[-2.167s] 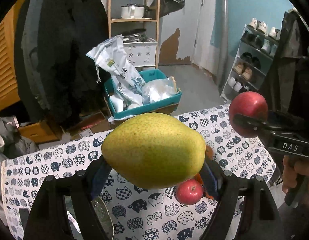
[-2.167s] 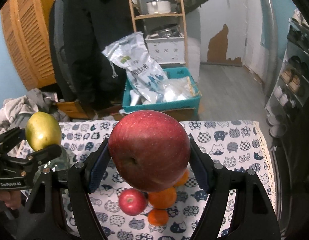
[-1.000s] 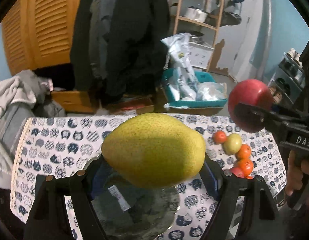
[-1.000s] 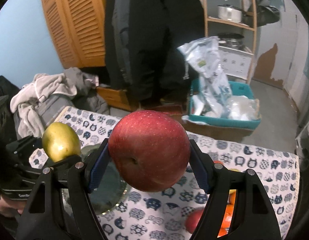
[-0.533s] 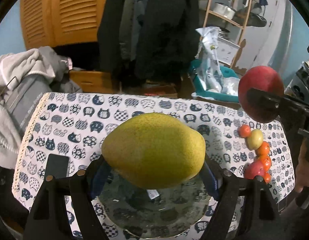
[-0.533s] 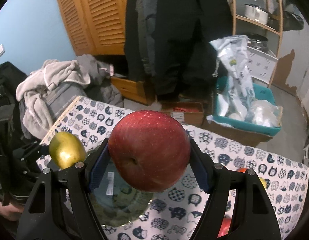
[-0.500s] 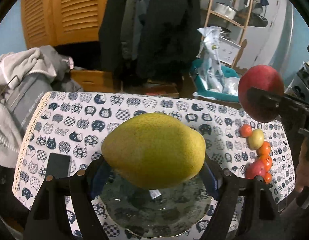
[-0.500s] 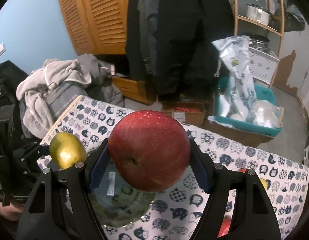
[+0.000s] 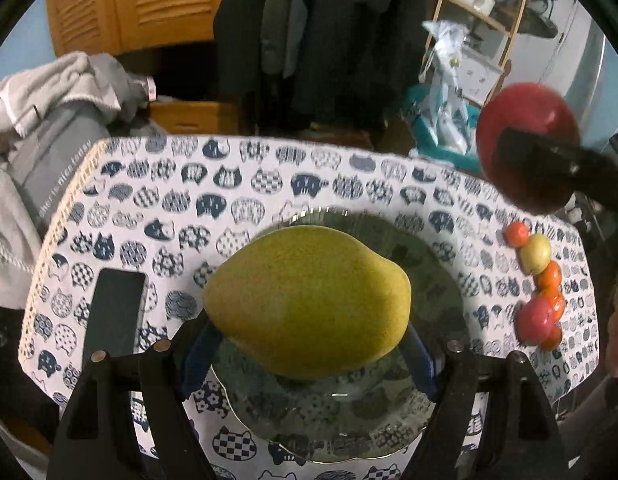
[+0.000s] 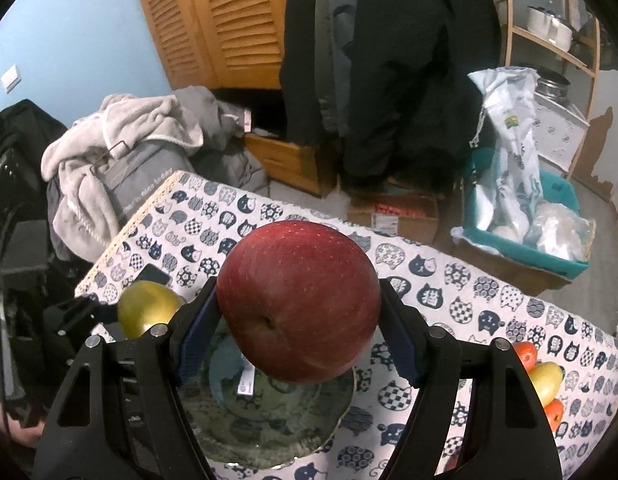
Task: Organize fruits
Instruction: 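Lift and carry the pear with the left tool while the right tool carries the apple to the green bowl, then lower and release the pear into the green bowl while the right tool releases the apple there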
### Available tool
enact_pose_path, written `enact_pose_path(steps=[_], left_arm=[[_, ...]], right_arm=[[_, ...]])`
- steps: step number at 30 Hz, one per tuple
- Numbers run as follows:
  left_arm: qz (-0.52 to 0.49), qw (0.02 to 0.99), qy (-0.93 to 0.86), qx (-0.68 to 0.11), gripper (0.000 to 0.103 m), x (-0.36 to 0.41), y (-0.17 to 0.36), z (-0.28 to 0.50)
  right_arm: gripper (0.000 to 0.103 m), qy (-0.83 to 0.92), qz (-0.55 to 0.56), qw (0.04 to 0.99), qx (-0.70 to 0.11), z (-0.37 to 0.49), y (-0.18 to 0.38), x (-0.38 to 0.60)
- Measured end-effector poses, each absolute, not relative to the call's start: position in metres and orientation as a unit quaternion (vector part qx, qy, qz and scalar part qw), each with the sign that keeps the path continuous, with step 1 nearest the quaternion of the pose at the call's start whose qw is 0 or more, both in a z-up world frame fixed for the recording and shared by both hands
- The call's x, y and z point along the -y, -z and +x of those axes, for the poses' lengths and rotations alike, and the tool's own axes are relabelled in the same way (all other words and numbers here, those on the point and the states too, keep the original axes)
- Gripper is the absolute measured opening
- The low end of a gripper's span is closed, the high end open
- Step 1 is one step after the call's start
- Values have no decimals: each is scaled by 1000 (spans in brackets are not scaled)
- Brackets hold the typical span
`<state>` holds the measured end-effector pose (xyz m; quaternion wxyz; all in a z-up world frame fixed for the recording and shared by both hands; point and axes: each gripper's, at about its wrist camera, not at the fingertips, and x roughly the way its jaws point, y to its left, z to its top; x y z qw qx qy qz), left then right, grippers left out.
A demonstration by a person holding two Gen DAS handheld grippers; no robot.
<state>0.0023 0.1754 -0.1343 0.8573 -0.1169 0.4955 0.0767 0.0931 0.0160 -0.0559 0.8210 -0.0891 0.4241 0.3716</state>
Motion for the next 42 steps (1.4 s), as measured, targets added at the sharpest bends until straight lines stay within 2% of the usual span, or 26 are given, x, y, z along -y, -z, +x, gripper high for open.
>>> enact_pose_path(steps=[23,32,42], left_arm=[[-144,781,-84,-602,82,-174,227,14],[-118,770,-83,-621,82,-163,244,15],[-112,783,-92,-605,83,-160,227,11]], right_arm=[[75,-372,-122,784,-481,94,118,-31],[75,-370,-145,761,-513,90,154,-39],[75,-376,-157,736,-541,84,184,-44]])
